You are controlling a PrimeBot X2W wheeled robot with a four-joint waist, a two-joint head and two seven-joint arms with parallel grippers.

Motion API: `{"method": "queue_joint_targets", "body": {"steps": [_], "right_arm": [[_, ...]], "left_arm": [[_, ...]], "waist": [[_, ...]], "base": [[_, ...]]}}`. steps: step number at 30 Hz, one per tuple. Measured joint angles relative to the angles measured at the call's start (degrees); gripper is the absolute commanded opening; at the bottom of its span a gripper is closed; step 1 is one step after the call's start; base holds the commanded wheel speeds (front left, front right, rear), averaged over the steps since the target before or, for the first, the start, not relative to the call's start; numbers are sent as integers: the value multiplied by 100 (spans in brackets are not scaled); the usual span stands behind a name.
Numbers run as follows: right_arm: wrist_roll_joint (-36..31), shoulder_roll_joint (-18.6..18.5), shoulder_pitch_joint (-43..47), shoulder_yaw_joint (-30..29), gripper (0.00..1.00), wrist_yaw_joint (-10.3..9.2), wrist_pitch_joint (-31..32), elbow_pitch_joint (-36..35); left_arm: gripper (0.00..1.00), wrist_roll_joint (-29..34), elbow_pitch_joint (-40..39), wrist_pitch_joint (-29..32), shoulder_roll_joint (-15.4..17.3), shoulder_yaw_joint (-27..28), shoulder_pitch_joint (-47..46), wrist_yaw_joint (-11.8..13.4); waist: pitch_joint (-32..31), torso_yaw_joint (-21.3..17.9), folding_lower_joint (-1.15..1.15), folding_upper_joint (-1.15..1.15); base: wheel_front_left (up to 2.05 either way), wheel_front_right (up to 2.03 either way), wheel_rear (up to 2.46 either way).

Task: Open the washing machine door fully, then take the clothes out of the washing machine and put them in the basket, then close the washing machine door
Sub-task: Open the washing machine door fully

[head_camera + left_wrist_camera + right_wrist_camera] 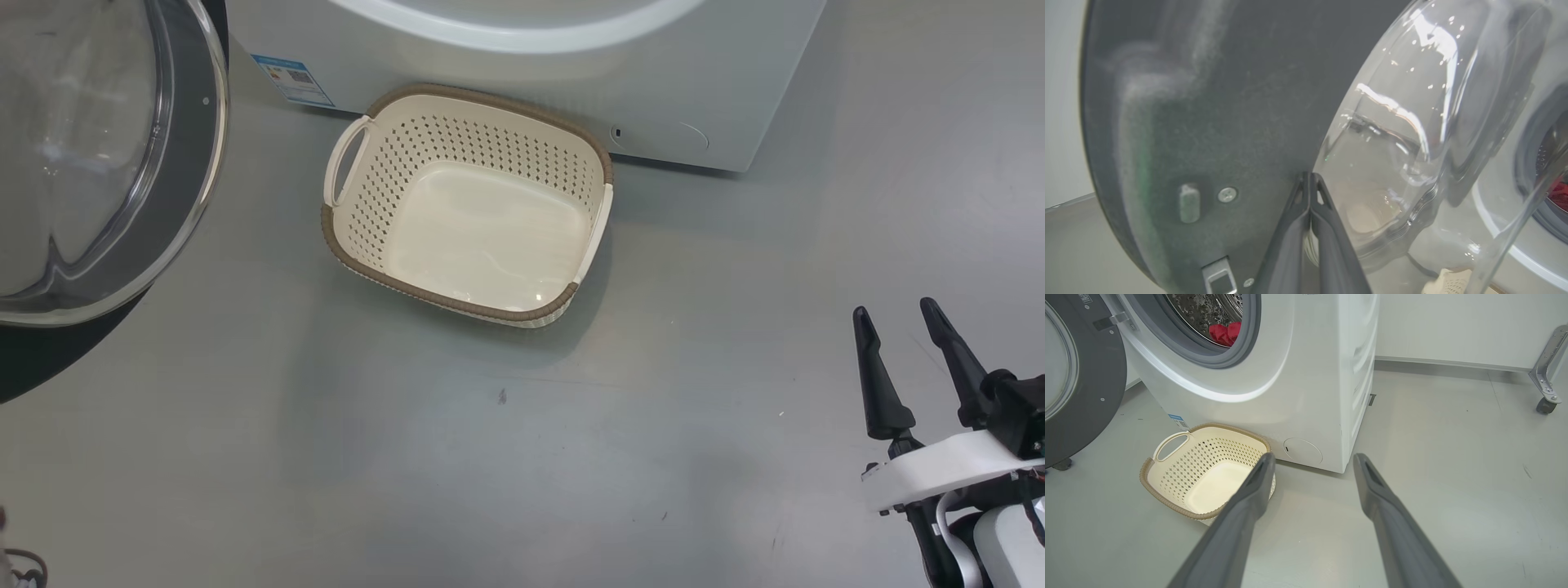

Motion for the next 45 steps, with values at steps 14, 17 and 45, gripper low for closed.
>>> {"method": "queue_joint_targets", "body": {"steps": [14, 17, 45], "right_arm": [[21, 99, -13, 0, 100, 4, -19, 108], [78, 164, -15, -38, 100, 3, -73, 256], [326, 539, 14, -328, 100, -44, -416, 734]], "left_arm": [[0, 194, 339, -51, -18, -249, -70, -68], [0, 313, 400, -52, -83, -403, -70, -141], [0, 1051, 66, -99, -753, -1793, 940, -872]], "waist": [[-217, 14, 0, 0], [-337, 8, 0, 0], [-1759, -649, 0, 0]], "base": [[0, 0, 0], [0, 0, 0], [0, 0, 0]]}}
